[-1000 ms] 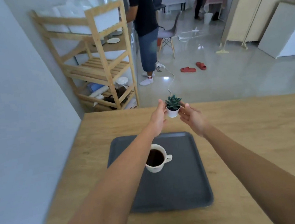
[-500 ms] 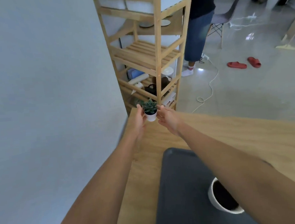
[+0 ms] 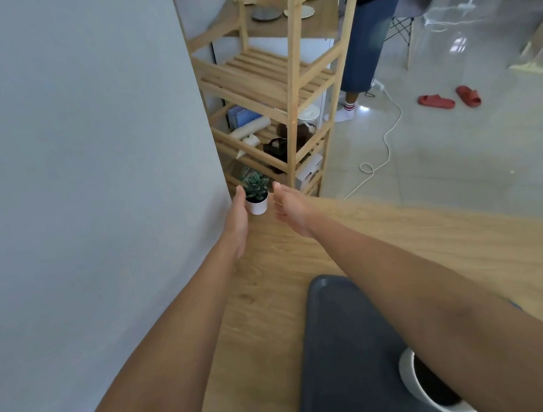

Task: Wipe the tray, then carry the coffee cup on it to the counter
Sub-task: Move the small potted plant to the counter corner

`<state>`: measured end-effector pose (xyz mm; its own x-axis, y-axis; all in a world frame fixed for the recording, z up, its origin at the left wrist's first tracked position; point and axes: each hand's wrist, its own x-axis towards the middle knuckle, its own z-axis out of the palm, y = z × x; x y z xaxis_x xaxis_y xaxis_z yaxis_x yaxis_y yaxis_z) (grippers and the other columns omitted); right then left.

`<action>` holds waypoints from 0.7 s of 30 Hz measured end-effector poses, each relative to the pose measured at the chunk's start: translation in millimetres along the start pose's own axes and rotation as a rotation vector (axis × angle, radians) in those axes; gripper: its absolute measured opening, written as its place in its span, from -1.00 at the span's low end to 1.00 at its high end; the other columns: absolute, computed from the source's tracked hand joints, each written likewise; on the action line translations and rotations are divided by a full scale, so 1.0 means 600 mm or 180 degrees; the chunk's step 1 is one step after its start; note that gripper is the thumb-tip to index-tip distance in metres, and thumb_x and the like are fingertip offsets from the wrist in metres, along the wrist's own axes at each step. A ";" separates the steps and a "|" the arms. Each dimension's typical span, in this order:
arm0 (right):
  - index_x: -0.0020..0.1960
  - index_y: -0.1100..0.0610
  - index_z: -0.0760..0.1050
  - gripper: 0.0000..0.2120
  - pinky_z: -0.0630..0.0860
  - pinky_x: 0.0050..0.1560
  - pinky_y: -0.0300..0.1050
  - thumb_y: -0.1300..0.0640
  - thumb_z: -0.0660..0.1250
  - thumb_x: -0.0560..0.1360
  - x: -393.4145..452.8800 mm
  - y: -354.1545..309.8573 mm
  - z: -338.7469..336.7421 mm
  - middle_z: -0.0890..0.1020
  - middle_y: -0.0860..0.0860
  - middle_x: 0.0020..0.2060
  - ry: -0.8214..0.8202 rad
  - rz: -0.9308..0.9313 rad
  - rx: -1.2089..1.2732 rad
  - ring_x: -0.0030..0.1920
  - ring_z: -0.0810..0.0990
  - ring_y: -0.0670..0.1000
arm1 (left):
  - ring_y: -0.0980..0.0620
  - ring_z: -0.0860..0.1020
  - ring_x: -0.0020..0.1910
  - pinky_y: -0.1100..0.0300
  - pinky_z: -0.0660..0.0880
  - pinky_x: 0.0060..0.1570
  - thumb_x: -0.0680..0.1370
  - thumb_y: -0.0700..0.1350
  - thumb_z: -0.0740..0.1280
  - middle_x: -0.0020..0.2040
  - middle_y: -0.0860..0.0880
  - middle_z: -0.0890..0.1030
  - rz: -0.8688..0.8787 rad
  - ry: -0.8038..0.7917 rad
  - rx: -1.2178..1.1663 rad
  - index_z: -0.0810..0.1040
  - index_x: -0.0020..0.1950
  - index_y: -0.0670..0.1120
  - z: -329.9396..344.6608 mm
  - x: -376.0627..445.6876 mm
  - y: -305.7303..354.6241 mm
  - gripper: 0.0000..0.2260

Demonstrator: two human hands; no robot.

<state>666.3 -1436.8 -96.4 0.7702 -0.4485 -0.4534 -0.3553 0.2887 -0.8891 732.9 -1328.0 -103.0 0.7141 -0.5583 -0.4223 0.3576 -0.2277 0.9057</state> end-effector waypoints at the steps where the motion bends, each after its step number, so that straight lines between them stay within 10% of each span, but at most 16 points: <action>1: 0.53 0.10 0.14 -0.51 0.24 0.46 0.06 -0.04 0.02 0.65 -0.008 -0.004 -0.006 0.25 0.09 0.50 0.0030 -0.0003 -0.0019 0.47 0.25 0.12 | 0.00 0.22 0.50 -0.08 0.12 0.50 0.63 0.22 -0.07 0.52 0.00 0.30 0.0069 0.0092 0.0140 0.24 0.53 0.02 0.005 -0.007 0.002 -0.47; 12: 0.39 0.22 0.34 -0.58 0.32 0.41 0.11 0.00 0.02 0.65 -0.248 -0.038 -0.183 0.38 0.33 0.37 0.0609 -0.0601 -0.0357 0.40 0.35 0.29 | -0.11 0.14 0.54 0.00 0.11 0.49 0.64 0.10 0.06 0.58 -0.11 0.15 0.0659 0.0527 0.1283 0.06 0.57 -0.10 0.089 -0.229 0.043 -0.45; 15: 0.32 0.22 0.41 -0.60 0.45 0.21 -0.02 0.00 0.04 0.64 -0.347 -0.010 -0.250 0.57 0.18 0.00 0.0937 -0.0789 -0.0299 0.34 0.27 0.23 | -0.10 0.16 0.54 0.03 0.09 0.49 0.67 0.01 0.05 0.56 -0.14 0.18 0.1049 0.0468 0.1520 0.12 0.55 -0.18 0.105 -0.333 0.030 -0.50; 16: 0.32 0.23 0.41 -0.59 0.46 0.06 -0.11 0.01 0.05 0.63 -0.380 0.004 -0.271 0.53 0.08 -0.11 0.1050 -0.0837 -0.0268 -0.06 0.33 -0.08 | -0.13 0.21 0.51 0.00 0.12 0.49 0.67 -0.01 0.05 0.54 -0.19 0.24 0.1188 0.0479 0.1673 0.18 0.52 -0.22 0.108 -0.370 0.019 -0.53; 18: 0.28 0.22 0.44 -0.62 0.41 -0.05 -0.17 0.02 0.06 0.63 -0.442 0.044 -0.313 0.50 0.02 -0.13 0.1325 -0.0873 -0.0295 -0.07 0.46 0.01 | -0.15 0.23 0.50 -0.01 0.12 0.48 0.67 -0.03 0.04 0.51 -0.20 0.28 0.1274 0.0541 0.1925 0.21 0.50 -0.23 0.113 -0.439 -0.017 -0.55; 21: 0.24 0.16 0.48 -0.67 0.43 0.24 -0.05 0.05 0.06 0.64 -0.525 0.132 -0.361 0.58 0.13 0.09 0.1738 -0.0874 -0.0536 0.12 0.51 0.05 | -0.12 0.13 0.55 0.02 0.00 0.51 0.67 0.00 0.03 0.56 -0.18 0.18 0.1148 0.0728 0.2581 0.13 0.55 -0.21 0.117 -0.520 -0.092 -0.51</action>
<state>280.9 -1456.1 -37.5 0.4798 -0.8670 -0.1348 -0.2959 -0.0152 -0.9551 448.0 -1197.1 -18.8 0.8332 -0.5524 -0.0277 -0.3804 -0.6087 0.6962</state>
